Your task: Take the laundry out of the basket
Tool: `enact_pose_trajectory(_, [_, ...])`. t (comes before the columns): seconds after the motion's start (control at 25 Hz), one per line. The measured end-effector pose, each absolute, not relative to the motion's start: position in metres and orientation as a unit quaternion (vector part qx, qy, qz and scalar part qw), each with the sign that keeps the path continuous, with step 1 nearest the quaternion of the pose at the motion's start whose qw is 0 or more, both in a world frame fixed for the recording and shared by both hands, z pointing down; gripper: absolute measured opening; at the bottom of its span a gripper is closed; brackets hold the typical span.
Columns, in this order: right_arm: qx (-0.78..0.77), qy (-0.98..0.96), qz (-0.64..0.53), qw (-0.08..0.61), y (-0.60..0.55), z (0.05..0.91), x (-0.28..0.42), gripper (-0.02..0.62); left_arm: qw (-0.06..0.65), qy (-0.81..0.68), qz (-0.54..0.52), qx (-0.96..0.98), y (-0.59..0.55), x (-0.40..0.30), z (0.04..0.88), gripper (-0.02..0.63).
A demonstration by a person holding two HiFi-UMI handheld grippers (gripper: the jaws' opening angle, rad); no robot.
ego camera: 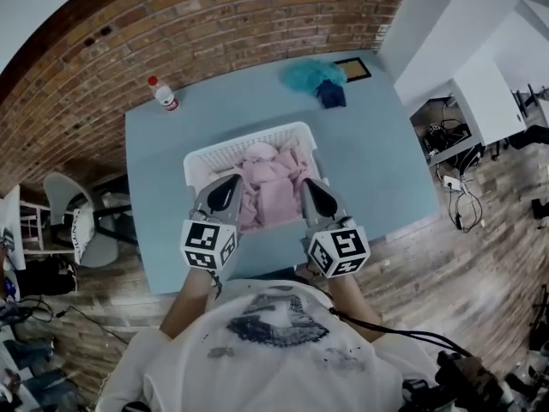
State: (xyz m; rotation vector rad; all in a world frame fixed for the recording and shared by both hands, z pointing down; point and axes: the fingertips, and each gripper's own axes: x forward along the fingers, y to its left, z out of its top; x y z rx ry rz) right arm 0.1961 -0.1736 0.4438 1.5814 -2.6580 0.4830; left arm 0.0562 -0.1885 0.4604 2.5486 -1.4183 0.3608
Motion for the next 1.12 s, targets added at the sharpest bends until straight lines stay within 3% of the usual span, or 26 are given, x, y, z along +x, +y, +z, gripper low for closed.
enact_pose_trajectory(0.48, [0.521,-0.84,0.15,0.017,-0.2,0.442,0.198,-0.003,0.145,-0.446,0.145,0.871,-0.225,0.065,0.488,0.002])
enact_pose_trajectory(0.72, [0.526,-0.835,0.158,0.021,-0.209,0.45,0.201,-0.003,0.172,-0.425,0.167,0.873,-0.237,0.074,0.508,0.083])
enact_pose_trajectory(1.12, [0.532,-0.829,0.172,0.024,-0.22,0.462,0.208,-0.003,0.218,-0.396,0.202,0.869,-0.248,0.091,0.545,0.301])
